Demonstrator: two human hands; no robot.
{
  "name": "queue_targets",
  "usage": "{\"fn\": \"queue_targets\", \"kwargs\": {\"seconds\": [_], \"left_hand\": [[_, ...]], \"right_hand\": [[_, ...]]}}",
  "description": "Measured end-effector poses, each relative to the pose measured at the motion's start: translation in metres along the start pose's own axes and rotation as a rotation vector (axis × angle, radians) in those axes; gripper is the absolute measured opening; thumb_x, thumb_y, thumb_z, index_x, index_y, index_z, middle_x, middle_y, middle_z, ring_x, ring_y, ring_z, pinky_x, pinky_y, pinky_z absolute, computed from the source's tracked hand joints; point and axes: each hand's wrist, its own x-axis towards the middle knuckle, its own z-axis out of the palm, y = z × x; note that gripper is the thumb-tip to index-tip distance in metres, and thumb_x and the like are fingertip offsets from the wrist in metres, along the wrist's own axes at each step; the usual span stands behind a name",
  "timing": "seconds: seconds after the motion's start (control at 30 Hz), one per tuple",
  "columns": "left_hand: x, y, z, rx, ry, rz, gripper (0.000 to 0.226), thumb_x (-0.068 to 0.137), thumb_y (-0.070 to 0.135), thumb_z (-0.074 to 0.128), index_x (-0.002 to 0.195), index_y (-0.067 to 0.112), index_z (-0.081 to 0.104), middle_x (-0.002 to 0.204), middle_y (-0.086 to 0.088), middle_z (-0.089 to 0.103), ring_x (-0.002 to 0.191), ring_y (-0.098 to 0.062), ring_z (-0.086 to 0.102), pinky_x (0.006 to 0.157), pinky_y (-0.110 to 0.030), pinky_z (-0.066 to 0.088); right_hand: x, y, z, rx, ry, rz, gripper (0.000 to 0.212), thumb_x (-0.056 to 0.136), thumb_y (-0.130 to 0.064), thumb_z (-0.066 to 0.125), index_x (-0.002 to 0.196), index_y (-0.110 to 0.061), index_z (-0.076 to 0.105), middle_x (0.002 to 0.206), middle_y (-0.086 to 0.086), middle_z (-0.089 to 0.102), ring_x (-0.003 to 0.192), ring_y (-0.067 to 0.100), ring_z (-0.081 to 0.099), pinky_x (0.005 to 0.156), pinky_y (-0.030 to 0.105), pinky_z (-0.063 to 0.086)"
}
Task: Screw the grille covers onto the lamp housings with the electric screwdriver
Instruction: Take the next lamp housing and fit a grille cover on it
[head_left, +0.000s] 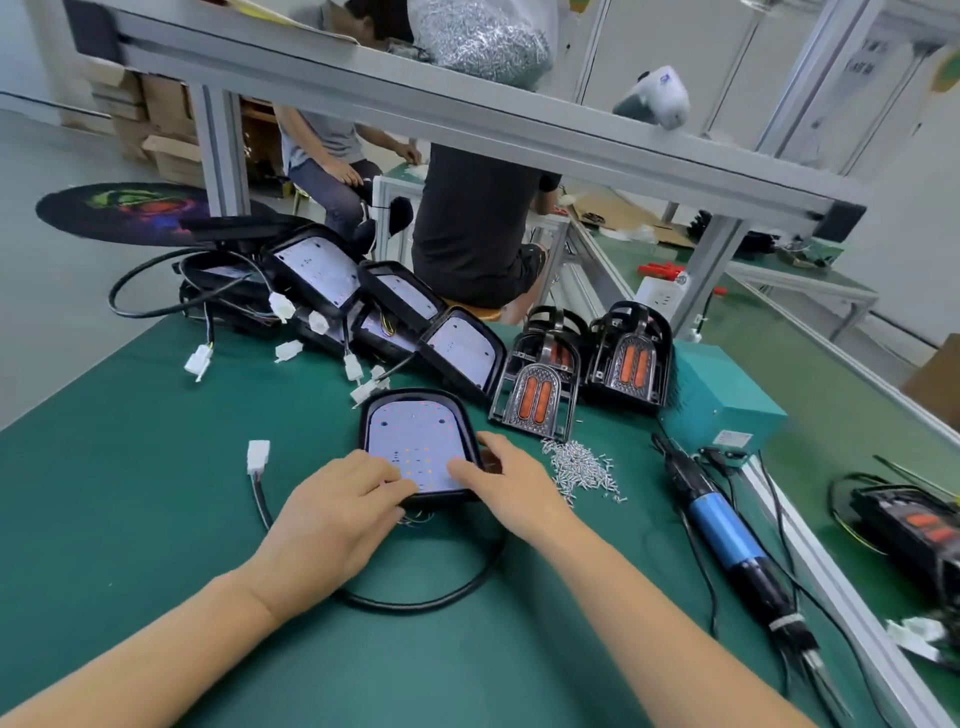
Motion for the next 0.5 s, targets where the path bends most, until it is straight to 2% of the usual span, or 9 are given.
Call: {"fn": "queue_targets", "kwargs": {"seconds": [0.1,0.2,0.27,0.33,0.43,0.5], "left_hand": [[-0.010,0.000,-0.008,-0.191,-0.031,-0.149,0.045,0.087,0.047,0.049,0.111,0.012,0.063,0.123,0.002,0.055,0.115,-0.018,0.047,0.095,-0.029,0.035],[-0.030,-0.005,-0.018,-0.367,-0.082,-0.243,0.043,0.069,0.053,0.064,0.103,0.030,0.048,0.137,0.017,0.039,0.131,-0.003,0.028,0.104,-0.024,0.025],[-0.045,-0.012,-0.022,-0.369,-0.173,-0.192,0.040,0.067,0.055,0.067,0.094,0.034,0.046,0.135,0.018,0.040,0.131,0.000,0.027,0.104,-0.019,0.022],[-0.052,-0.020,-0.024,-0.351,-0.241,-0.150,0.034,0.075,0.063,0.060,0.085,0.031,0.056,0.125,0.015,0.050,0.124,0.000,0.034,0.102,-0.016,0.022],[-0.047,-0.031,-0.025,-0.312,-0.250,-0.139,0.052,0.086,0.067,0.039,0.078,0.024,0.067,0.105,0.014,0.059,0.106,0.000,0.045,0.095,-0.019,0.030],[-0.041,-0.037,-0.023,-0.288,-0.220,-0.172,0.049,0.085,0.064,0.044,0.079,0.022,0.068,0.097,0.014,0.059,0.098,-0.003,0.048,0.090,-0.022,0.033]], "right_hand": [[0.003,-0.003,0.002,-0.060,0.042,-0.032,0.018,0.088,-0.025,0.061,0.104,-0.017,0.060,0.091,-0.003,0.059,0.084,0.019,0.053,0.065,0.027,0.039],[0.008,0.000,0.000,-0.100,0.087,-0.051,0.002,0.089,-0.016,0.058,0.090,-0.014,0.056,0.084,0.001,0.054,0.078,0.022,0.046,0.060,0.030,0.033],[0.010,0.002,-0.004,-0.051,0.118,-0.077,0.005,0.091,-0.011,0.055,0.087,-0.012,0.057,0.081,0.001,0.052,0.077,0.021,0.044,0.063,0.030,0.030],[0.010,0.003,-0.008,-0.001,0.109,-0.103,0.011,0.091,-0.006,0.052,0.082,-0.010,0.057,0.076,0.001,0.052,0.074,0.020,0.044,0.066,0.030,0.030],[0.007,0.008,-0.014,-0.002,0.045,-0.147,0.016,0.092,-0.004,0.049,0.083,-0.008,0.063,0.072,0.000,0.054,0.069,0.017,0.045,0.066,0.030,0.033],[0.004,0.012,-0.019,0.000,-0.012,-0.170,0.022,0.093,-0.004,0.048,0.095,-0.011,0.069,0.075,-0.002,0.057,0.068,0.013,0.048,0.068,0.028,0.036]]}}
